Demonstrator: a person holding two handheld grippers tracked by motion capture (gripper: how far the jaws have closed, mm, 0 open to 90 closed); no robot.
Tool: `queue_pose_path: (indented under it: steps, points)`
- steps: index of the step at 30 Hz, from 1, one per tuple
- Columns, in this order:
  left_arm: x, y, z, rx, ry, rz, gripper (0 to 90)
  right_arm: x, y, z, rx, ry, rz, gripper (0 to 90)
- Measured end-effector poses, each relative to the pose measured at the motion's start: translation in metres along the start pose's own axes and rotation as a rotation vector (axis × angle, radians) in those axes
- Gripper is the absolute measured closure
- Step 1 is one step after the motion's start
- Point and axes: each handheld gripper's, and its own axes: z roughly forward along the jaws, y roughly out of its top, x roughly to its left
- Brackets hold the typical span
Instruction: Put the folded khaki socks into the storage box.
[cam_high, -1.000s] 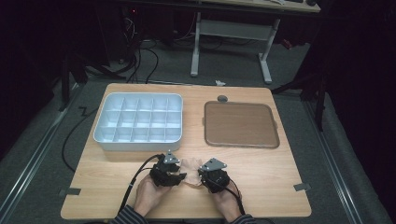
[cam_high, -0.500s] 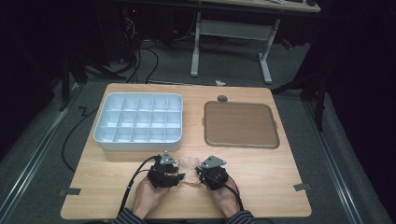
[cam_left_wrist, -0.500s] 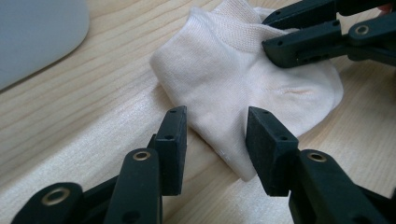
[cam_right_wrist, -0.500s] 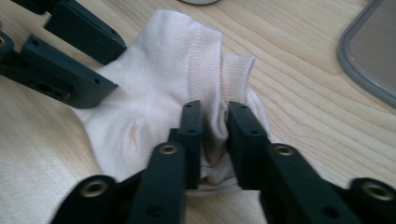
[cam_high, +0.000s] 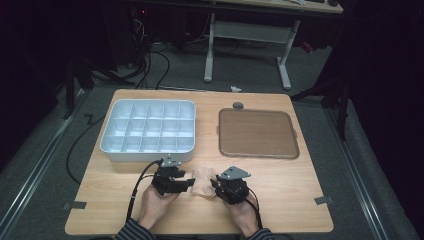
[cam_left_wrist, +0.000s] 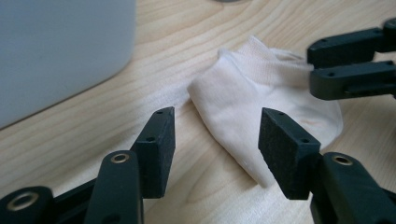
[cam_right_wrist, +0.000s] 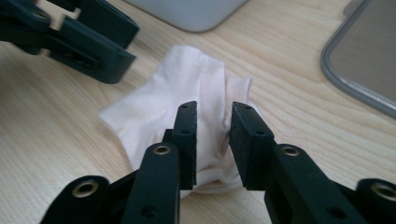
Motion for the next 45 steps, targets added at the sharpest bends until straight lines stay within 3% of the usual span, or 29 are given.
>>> queue_pose_path:
  steps: [3, 11, 22, 28, 40, 45]
  points:
    - [0.007, 0.003, 0.003, 0.003, -0.026, -0.04, 45.8, 0.003, 0.002, -0.004, -0.018, 0.008, -0.004, 76.3]
    - [0.009, 0.014, 0.014, 0.027, -0.036, -0.039, 45.4, 0.018, 0.005, 0.002, 0.002, 0.058, -0.024, 81.8]
    - [0.012, 0.02, 0.035, 0.073, -0.05, -0.074, 46.3, 0.021, -0.007, 0.015, 0.054, 0.054, -0.02, 83.4]
    - [0.01, 0.019, 0.036, 0.077, -0.052, -0.072, 46.2, 0.021, -0.01, 0.018, 0.058, 0.05, -0.036, 84.2]
    - [0.004, 0.018, 0.038, 0.091, -0.052, -0.032, 60.4, 0.021, -0.013, 0.017, 0.054, 0.05, -0.044, 84.6]
    - [0.003, 0.017, 0.039, 0.088, -0.062, -0.033, 67.6, 0.022, -0.013, 0.016, 0.062, 0.044, -0.045, 84.7]
